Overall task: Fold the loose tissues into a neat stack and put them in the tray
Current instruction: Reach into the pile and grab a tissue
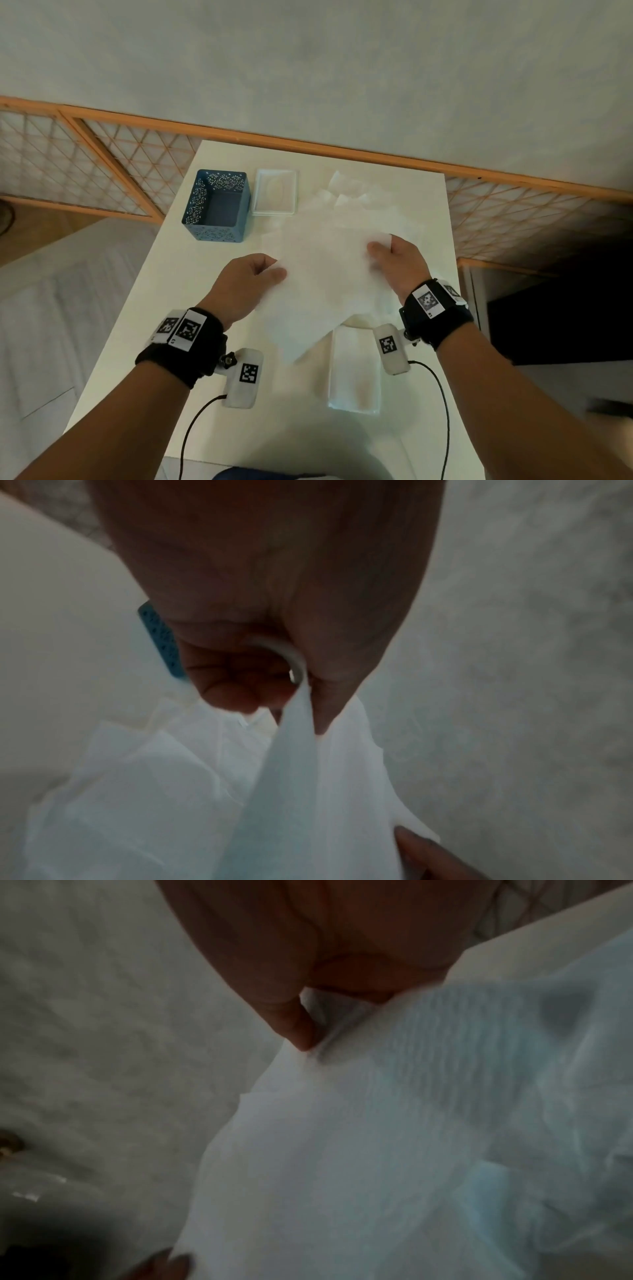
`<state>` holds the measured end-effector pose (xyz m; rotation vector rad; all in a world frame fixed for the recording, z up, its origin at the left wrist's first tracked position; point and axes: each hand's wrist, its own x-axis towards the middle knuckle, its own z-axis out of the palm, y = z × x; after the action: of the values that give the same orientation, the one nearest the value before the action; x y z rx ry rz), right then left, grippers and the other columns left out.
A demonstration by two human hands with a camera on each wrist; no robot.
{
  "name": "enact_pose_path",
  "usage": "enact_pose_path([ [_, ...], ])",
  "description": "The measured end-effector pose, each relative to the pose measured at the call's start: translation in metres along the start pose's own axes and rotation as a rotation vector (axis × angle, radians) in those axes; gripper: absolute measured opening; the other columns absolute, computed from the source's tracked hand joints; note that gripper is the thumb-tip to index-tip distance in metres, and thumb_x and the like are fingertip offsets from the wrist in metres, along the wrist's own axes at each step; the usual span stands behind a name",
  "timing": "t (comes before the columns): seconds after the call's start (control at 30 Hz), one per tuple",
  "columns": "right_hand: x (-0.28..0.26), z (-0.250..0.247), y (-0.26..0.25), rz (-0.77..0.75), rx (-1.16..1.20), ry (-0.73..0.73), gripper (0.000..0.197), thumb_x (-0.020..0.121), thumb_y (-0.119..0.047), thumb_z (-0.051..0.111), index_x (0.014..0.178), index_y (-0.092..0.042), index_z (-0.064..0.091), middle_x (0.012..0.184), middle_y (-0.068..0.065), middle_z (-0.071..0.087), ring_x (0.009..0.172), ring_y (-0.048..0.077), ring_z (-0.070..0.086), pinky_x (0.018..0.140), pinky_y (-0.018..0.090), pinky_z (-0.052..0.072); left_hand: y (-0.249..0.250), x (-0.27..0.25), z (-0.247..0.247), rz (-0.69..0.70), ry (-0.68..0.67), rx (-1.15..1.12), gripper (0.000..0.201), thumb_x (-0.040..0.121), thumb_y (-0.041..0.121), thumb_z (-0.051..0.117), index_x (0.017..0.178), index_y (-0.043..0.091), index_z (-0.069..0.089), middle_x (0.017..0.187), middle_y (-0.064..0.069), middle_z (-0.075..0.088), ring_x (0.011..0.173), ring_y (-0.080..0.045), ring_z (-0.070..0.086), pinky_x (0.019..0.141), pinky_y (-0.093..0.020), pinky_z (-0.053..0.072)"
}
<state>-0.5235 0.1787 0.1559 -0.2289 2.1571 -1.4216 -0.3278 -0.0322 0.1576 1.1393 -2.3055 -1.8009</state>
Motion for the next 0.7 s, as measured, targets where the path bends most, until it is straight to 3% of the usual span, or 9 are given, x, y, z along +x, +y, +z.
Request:
enact_pose_path([
  [0.07,-0.002,0.0,0.002,-0.048,-0.128,-0.014,0.016,0.1,-0.021,0.059,0.098,-0.014,0.073,0.089,0.009,0.075,0.076,0.027,0.069,0.071,0.041,0.059,-0.002,0.0,-0.005,0.053,0.068,0.11,0.021,0.097,0.027,0.071,0.082,0.012,0.071,0.084,-0.013,0.075,0.069,-0.02,0.065,0.067,-0.037,0.053],
  [0.13,-0.003,0.0,0.002,-0.082,-0.197,-0.029,0.017,0.099,-0.024,0.058,0.095,-0.017,0.073,0.09,0.01,0.075,0.081,0.032,0.07,0.077,0.049,0.059,-0.003,-0.001,-0.01,0.059,0.11,0.138,0.022,0.097,0.027,0.07,0.08,0.013,0.07,0.083,-0.014,0.074,0.068,-0.02,0.063,0.067,-0.036,0.051],
  [0.27,-0.006,-0.002,-0.007,-0.142,-0.25,-0.029,0.018,0.1,-0.023,0.056,0.095,-0.018,0.072,0.089,0.012,0.073,0.074,0.023,0.064,0.073,0.044,0.057,-0.001,-0.003,-0.015,0.033,0.123,0.095,0.023,0.097,0.027,0.071,0.081,0.01,0.072,0.086,-0.014,0.074,0.07,-0.018,0.062,0.069,-0.034,0.049],
  [0.37,-0.009,-0.008,-0.017,-0.173,-0.253,0.013,0.018,0.102,-0.024,0.055,0.097,-0.019,0.072,0.09,0.008,0.074,0.083,0.028,0.068,0.074,0.041,0.057,-0.002,-0.004,-0.02,0.021,0.167,0.099,0.023,0.097,0.026,0.071,0.081,0.01,0.072,0.086,-0.015,0.074,0.072,-0.021,0.063,0.069,-0.034,0.049],
  [0.5,-0.014,-0.02,-0.03,-0.198,-0.233,0.069,0.019,0.099,-0.026,0.055,0.095,-0.019,0.072,0.089,0.008,0.075,0.085,0.031,0.07,0.075,0.046,0.058,-0.011,-0.002,-0.029,-0.024,0.245,0.119,0.02,0.098,0.022,0.069,0.084,0.008,0.071,0.087,-0.014,0.075,0.076,-0.028,0.066,0.068,-0.034,0.049],
  [0.6,-0.017,-0.029,-0.041,-0.227,-0.203,0.073,0.02,0.092,-0.03,0.055,0.089,-0.017,0.07,0.085,0.011,0.072,0.078,0.028,0.067,0.07,0.043,0.054,-0.017,0.0,-0.032,-0.051,0.28,0.129,0.014,0.099,0.02,0.066,0.092,0.008,0.069,0.089,-0.01,0.074,0.078,-0.025,0.066,0.063,-0.031,0.046],
  [0.7,-0.022,-0.033,-0.049,-0.228,-0.174,0.02,0.018,0.095,-0.024,0.057,0.086,-0.013,0.067,0.089,0.015,0.071,0.075,0.019,0.061,0.067,0.035,0.047,-0.018,0.001,-0.026,-0.062,0.267,0.048,0.011,0.1,0.018,0.065,0.109,0.013,0.063,0.091,-0.009,0.074,0.084,-0.029,0.07,0.064,-0.032,0.048],
])
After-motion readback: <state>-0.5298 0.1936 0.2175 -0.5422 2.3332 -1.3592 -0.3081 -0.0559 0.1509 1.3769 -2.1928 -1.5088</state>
